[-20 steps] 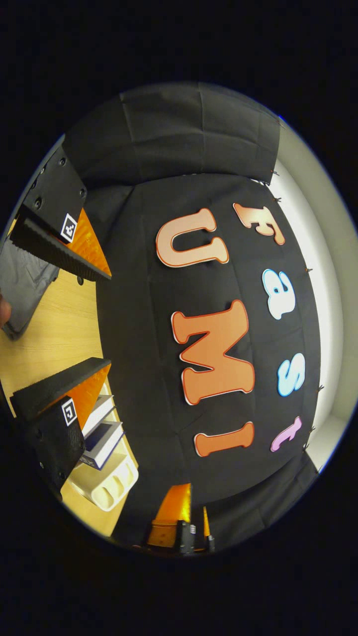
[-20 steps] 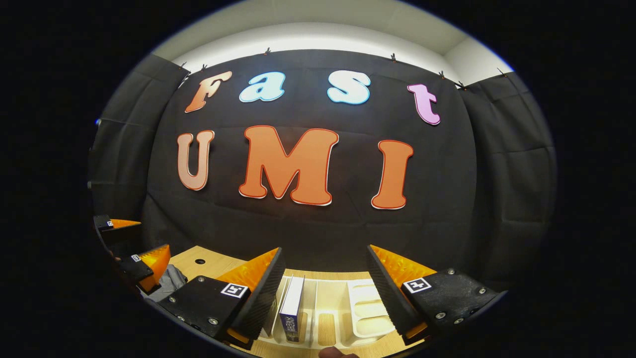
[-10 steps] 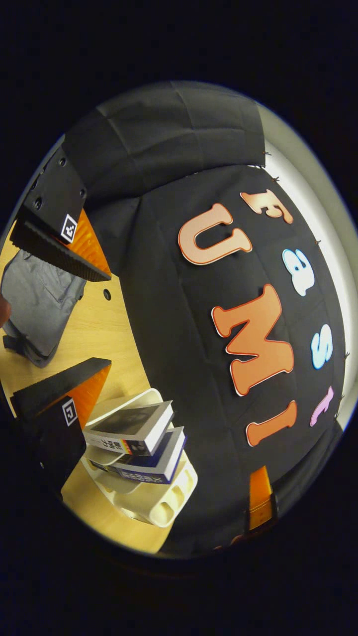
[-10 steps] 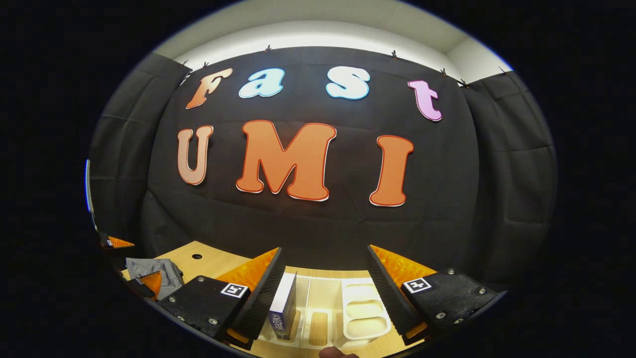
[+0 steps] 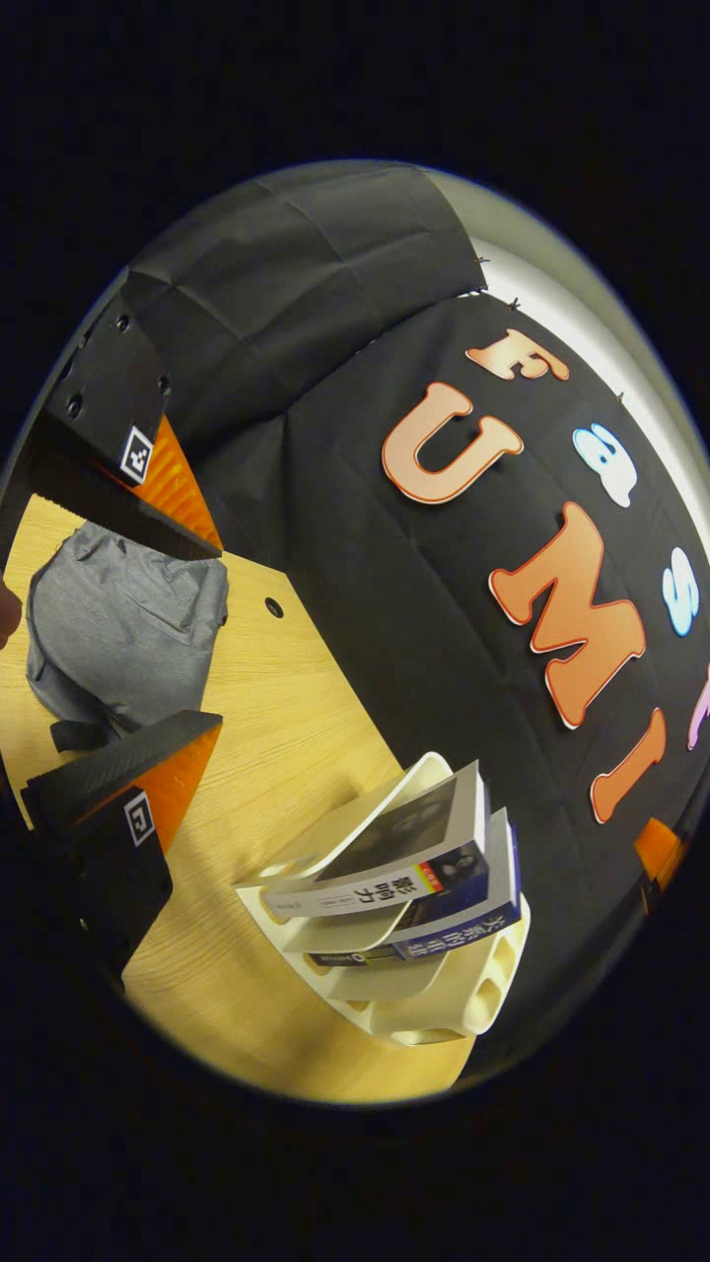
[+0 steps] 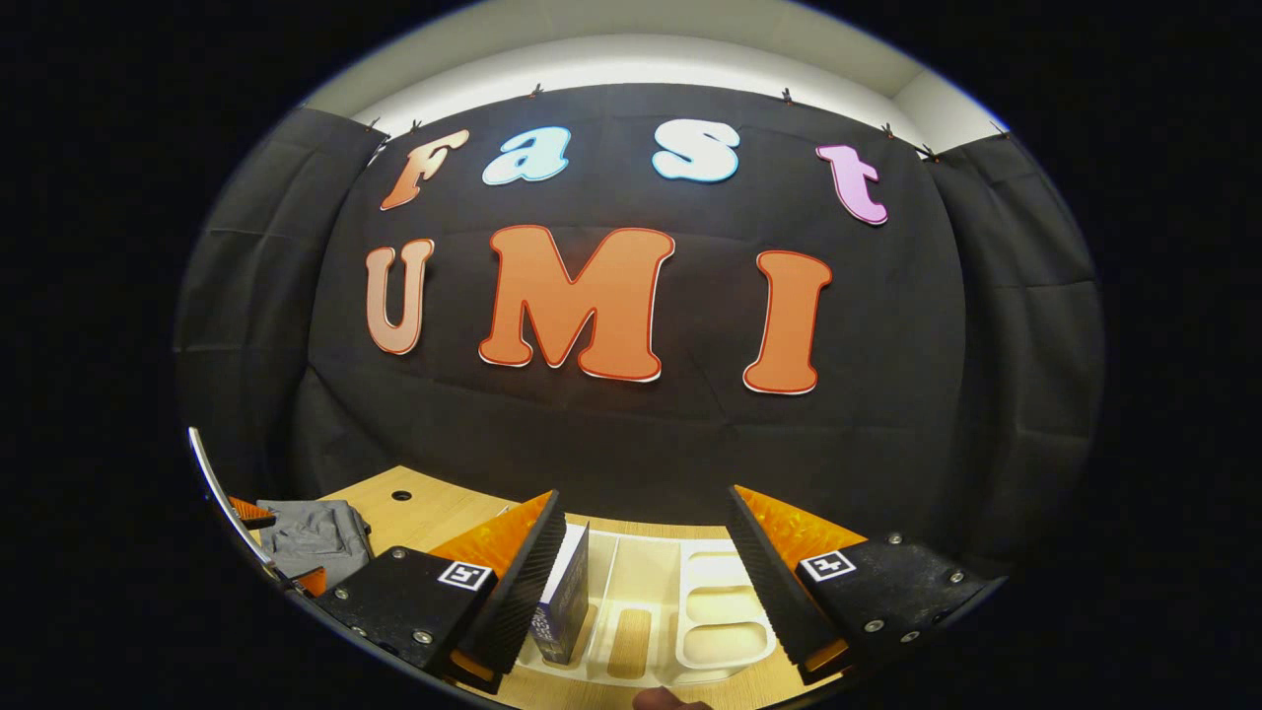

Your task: Open the schoolbag, grab two books from the bookshelf and put them into the schoolbag.

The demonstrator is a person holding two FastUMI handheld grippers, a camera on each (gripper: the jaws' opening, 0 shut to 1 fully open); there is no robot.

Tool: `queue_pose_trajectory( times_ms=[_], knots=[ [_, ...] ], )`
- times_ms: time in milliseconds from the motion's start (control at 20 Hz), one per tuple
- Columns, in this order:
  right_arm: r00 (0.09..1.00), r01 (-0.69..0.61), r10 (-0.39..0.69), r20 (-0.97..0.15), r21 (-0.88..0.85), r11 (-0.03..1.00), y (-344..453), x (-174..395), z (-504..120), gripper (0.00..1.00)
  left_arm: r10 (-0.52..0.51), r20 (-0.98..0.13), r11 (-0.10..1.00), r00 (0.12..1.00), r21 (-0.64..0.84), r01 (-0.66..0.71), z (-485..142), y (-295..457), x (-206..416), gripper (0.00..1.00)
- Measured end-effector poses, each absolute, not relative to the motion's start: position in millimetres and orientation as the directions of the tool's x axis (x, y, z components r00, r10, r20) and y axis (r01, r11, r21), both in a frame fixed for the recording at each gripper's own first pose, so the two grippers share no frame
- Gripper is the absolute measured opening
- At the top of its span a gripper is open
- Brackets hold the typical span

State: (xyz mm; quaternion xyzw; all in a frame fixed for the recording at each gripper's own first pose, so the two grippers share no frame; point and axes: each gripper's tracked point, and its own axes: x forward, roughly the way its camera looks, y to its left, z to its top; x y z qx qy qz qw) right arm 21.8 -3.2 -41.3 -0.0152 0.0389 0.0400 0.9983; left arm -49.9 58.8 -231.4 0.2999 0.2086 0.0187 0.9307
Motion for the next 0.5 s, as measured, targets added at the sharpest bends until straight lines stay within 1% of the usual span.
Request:
queue_pose_trajectory(
  times_ms=[250, 500],
  knots=[
    [0.996, -0.057, 0.056, -0.072, -0.015, 0.998, -15.9, 22.4, -41.8, 0.98, 0.205, -0.445, 0.757, 0.872, 0.637, 0.148, -277.2, 69.5, -70.5, 0.97],
    [0.994, -0.039, 0.04, -0.098, 0.006, 0.999, -20.9, 19.8, -50.0, 0.98, 0.252, -0.503, 0.69, 0.827, 0.692, 0.21, -311.8, 83.1, -87.5, 0.97]
  ],
)
